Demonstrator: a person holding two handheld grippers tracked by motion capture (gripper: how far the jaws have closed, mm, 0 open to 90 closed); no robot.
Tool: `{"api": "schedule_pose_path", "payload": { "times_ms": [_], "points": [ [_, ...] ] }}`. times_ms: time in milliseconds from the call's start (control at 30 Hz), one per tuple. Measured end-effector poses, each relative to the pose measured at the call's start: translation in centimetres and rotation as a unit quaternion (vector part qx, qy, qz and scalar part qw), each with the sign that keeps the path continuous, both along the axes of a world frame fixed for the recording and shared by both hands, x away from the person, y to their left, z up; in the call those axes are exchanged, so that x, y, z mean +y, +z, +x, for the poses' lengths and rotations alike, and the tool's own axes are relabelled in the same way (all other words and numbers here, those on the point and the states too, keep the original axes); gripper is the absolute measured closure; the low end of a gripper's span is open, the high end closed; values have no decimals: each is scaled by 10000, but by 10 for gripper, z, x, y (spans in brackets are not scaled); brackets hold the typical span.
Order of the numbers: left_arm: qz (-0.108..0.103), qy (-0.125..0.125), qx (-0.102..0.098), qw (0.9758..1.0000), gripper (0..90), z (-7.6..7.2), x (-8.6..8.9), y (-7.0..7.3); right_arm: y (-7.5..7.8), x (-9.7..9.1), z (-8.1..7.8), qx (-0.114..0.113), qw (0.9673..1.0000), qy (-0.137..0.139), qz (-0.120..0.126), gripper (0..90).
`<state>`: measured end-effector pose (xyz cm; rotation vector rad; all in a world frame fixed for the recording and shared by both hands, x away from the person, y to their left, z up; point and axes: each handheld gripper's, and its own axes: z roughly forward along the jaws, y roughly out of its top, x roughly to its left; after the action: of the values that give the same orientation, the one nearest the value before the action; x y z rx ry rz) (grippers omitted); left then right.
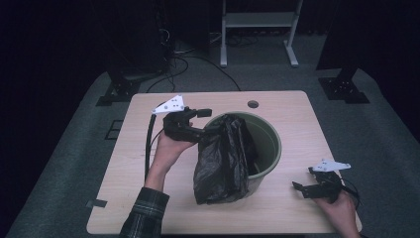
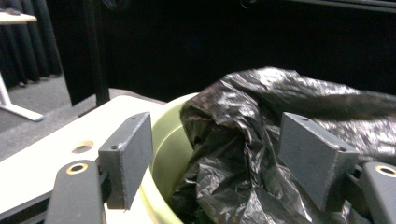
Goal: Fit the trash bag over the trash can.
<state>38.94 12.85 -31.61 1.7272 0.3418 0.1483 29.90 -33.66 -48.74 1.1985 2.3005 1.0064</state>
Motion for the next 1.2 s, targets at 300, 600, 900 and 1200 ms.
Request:
{"api": "schedule_pose_path", "payload": {
  "times_ms": [300, 600, 900, 1200],
  "points": [
    [-124, 65, -115, 9998, 193, -25, 22, 0, 0, 0, 0, 1, 10000, -2, -4, 99],
    [-84, 13, -174, 9998, 193, -64, 40, 2, 0, 0, 0, -3, 10000, -2, -2, 99],
    [-25, -429, -67, 9991, 193, -107, 39, -4, 0, 0, 0, -3, 10000, -8, -3, 99],
    [-51, -629, 70, 9980, 193, -139, 45, -15, 0, 0, -1, -2, 10000, -15, -5, 99]
  ]
}}
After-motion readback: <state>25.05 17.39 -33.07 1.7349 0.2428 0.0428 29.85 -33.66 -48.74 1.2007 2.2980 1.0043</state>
